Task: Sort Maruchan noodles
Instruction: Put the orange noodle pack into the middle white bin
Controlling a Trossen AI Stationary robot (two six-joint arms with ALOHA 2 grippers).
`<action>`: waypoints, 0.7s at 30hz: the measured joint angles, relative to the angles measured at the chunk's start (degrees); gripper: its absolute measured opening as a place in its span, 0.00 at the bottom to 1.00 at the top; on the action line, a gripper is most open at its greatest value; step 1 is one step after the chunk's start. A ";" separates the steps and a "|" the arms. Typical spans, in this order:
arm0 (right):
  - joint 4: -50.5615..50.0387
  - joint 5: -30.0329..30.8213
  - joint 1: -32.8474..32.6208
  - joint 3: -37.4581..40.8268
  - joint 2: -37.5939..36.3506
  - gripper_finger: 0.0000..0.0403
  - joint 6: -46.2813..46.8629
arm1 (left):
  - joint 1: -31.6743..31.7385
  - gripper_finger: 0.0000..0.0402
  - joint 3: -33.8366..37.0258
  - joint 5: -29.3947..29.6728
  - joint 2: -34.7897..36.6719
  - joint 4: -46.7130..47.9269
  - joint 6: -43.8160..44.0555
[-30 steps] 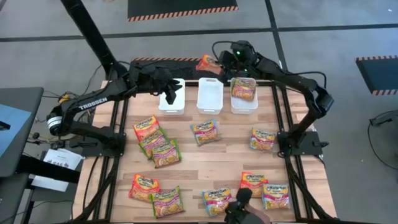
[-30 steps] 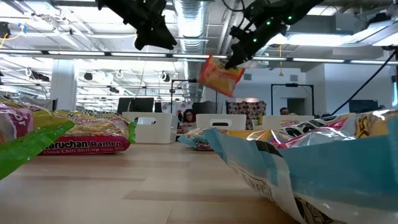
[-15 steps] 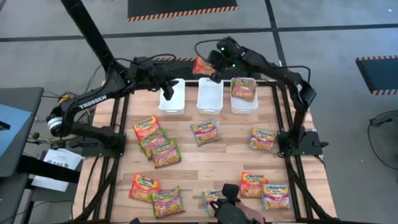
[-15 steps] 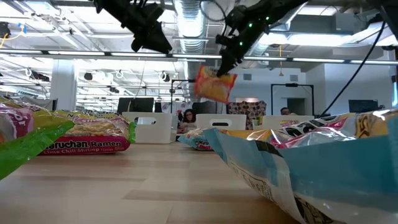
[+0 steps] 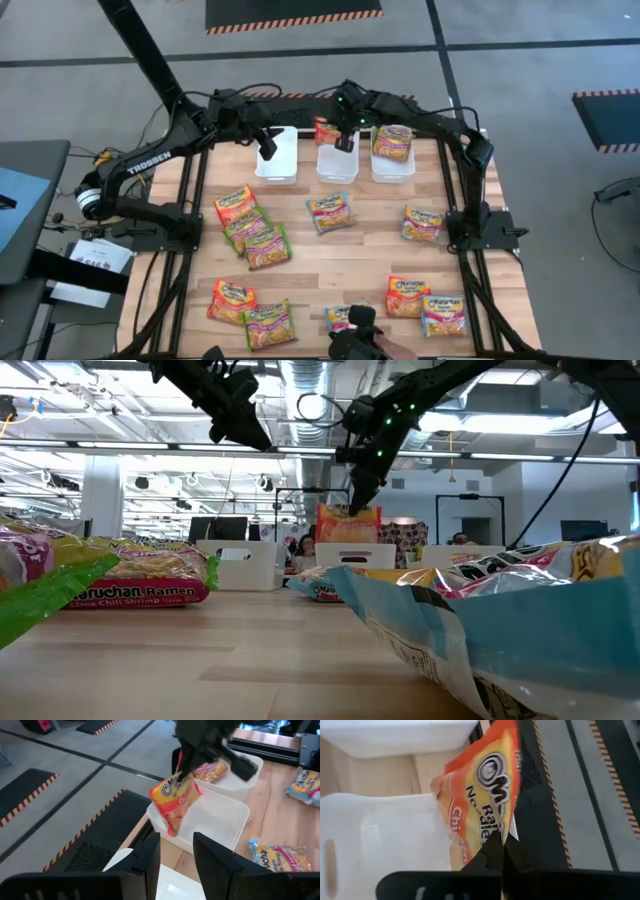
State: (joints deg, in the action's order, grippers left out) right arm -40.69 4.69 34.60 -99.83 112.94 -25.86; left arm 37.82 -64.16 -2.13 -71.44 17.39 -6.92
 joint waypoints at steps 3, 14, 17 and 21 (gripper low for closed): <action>-1.26 1.42 -0.12 0.10 0.03 0.02 -0.12 | 0.70 0.26 0.00 0.00 0.00 -0.02 -0.38; -1.91 4.50 1.50 0.03 -0.06 0.02 0.34 | 1.47 0.26 0.00 -0.02 0.00 -0.04 -2.56; -1.20 4.46 1.49 0.03 -0.06 0.02 0.34 | 1.45 0.26 0.00 -0.04 0.00 0.08 -2.97; -0.35 4.39 1.45 -0.02 0.52 0.02 0.31 | 1.45 0.26 0.00 -0.04 0.00 0.36 -3.34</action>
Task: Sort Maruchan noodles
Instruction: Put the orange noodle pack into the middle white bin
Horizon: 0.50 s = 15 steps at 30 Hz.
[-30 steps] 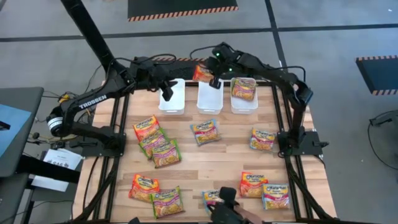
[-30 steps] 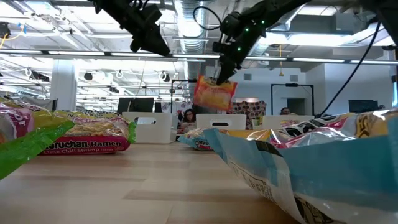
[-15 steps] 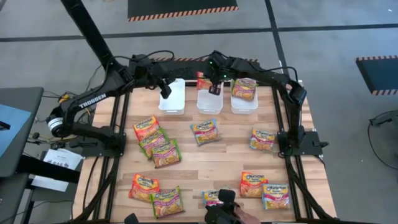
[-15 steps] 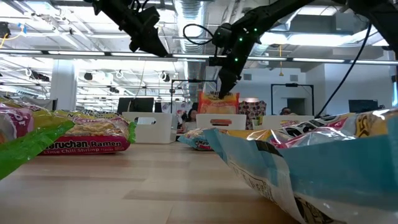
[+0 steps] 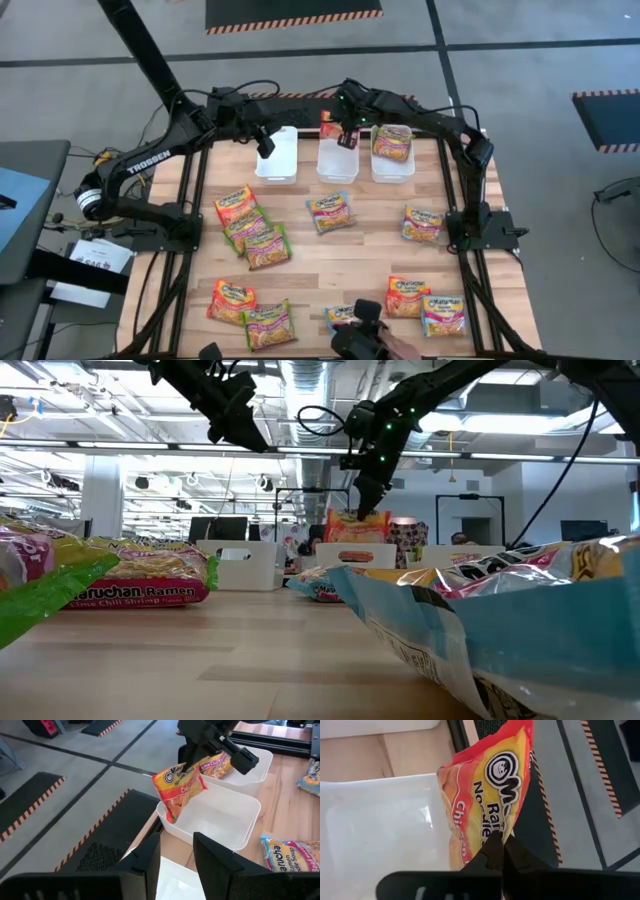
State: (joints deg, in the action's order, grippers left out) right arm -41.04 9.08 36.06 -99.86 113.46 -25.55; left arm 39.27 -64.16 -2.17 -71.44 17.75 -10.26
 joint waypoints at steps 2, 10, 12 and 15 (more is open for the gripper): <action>-0.33 -1.26 0.09 0.09 0.75 0.02 0.43 | -0.01 0.26 0.00 -0.01 0.00 0.27 -0.08; -0.44 0.51 -0.57 0.05 2.20 0.02 -0.23 | -0.01 0.26 0.02 -0.13 0.00 1.01 -0.67; 0.12 2.00 -0.90 0.05 2.16 0.02 -0.28 | -0.01 0.26 0.02 -0.14 0.00 0.99 -0.68; -0.91 2.88 -0.74 -0.65 2.00 0.02 -0.77 | -0.01 0.26 0.02 -0.14 0.00 0.99 -0.68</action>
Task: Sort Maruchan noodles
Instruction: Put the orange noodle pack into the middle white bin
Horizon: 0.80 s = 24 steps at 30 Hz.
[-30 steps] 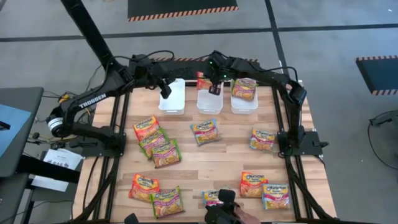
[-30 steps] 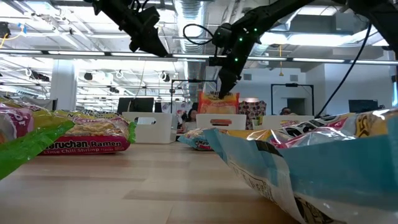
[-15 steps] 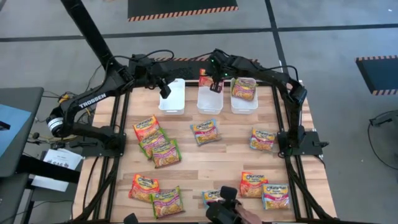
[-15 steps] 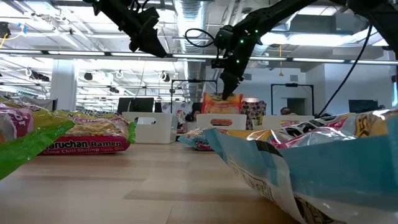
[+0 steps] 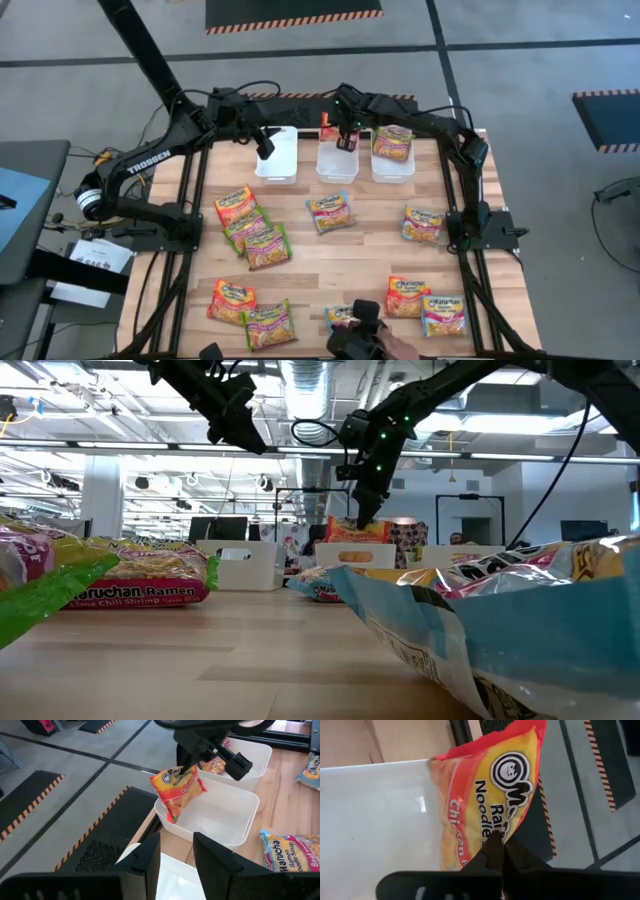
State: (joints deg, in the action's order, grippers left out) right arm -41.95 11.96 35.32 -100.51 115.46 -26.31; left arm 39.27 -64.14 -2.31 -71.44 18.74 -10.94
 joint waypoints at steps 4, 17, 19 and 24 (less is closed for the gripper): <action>-0.20 2.59 -0.22 -0.61 0.02 0.02 -3.97 | 0.00 0.26 0.00 -0.02 0.00 0.00 0.00; -0.59 0.64 -0.95 -1.57 0.09 0.02 -5.65 | 0.00 0.26 0.00 -0.02 0.00 -0.02 0.00; -0.73 -0.04 -1.01 -1.50 0.09 0.02 -5.30 | 0.00 0.26 0.00 -0.02 0.00 -0.07 0.00; -1.18 -0.03 -0.94 0.81 0.15 0.02 -5.21 | 0.00 0.26 0.00 -0.04 0.00 -0.17 0.00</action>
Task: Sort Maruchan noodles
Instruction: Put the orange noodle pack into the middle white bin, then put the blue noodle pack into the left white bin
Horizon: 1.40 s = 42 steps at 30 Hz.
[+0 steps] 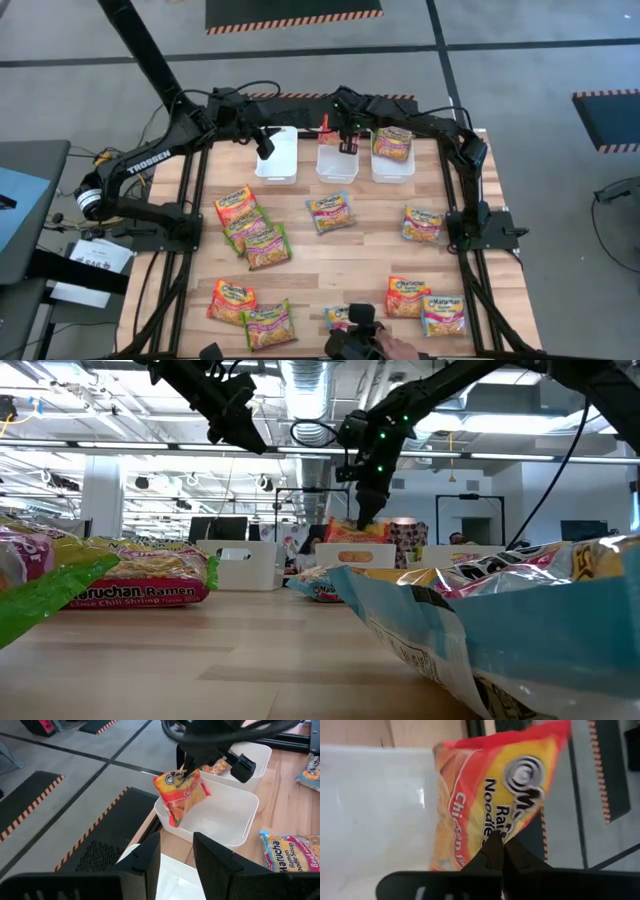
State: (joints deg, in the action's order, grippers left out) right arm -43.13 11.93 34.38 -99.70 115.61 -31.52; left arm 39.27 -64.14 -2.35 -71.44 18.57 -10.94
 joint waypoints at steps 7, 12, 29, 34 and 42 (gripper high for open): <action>0.43 0.02 0.40 0.35 0.00 0.02 0.00 | 0.00 0.26 0.00 0.00 0.00 0.00 0.00; 0.46 3.04 0.82 0.35 0.00 0.02 0.00 | 0.00 0.26 0.00 0.00 0.00 0.00 0.04; 3.14 4.70 0.51 0.35 0.00 0.27 -0.42 | 0.00 0.26 0.00 0.07 0.00 0.02 -2.15; 3.03 6.06 -0.19 -0.71 0.00 0.31 1.63 | -0.02 0.26 0.00 0.26 0.00 0.02 -2.99; -4.63 6.53 -2.28 -10.97 -0.20 0.31 5.89 | 0.52 0.26 0.00 0.46 0.00 0.31 -1.86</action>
State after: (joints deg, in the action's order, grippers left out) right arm -47.76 18.46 32.09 -110.67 115.41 -25.64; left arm 39.79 -64.14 -1.89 -71.44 18.87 -12.80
